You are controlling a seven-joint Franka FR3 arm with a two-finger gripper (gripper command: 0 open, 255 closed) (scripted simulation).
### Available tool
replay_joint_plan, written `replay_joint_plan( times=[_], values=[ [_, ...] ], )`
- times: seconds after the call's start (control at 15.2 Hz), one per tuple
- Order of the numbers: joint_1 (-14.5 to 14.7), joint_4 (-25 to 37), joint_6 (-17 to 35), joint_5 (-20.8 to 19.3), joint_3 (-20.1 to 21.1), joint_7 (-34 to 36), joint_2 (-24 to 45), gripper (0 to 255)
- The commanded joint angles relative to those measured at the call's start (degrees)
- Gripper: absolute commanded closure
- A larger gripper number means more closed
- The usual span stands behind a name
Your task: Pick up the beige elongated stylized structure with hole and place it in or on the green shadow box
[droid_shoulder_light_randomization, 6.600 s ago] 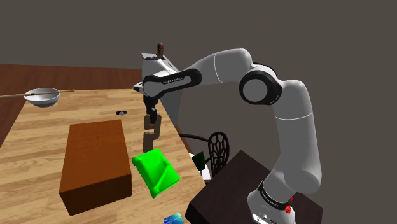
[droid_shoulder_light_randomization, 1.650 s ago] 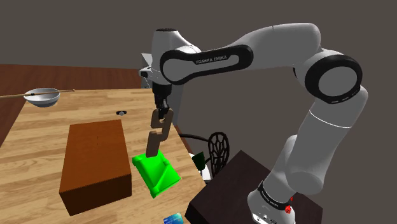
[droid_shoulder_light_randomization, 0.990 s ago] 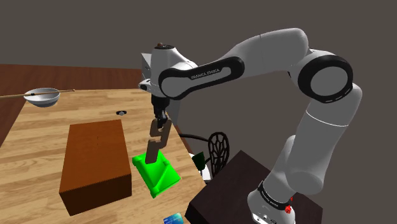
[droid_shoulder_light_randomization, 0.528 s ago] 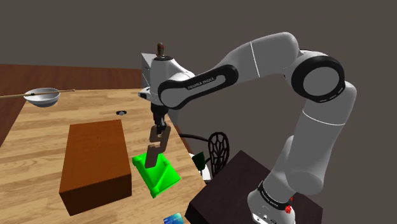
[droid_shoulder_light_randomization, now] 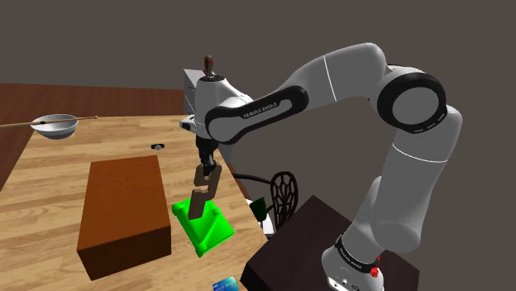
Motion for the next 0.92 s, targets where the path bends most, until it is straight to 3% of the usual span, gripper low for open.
replay_joint_plan(
  times=[0.0, 0.33, 0.59, 0.86],
  values=[
    [0.0, 0.02, 0.01, 0.0, 0.0, 0.0, -0.01, 0],
    [0.0, 0.03, 0.0, 0.0, 0.0, 0.0, -0.01, 0],
    [-0.02, 3.53, -6.64, 0.74, 0.22, -0.49, -3.19, 0],
    [-0.02, 3.53, -6.64, 0.74, 0.22, -0.49, -3.19, 0]
  ],
)
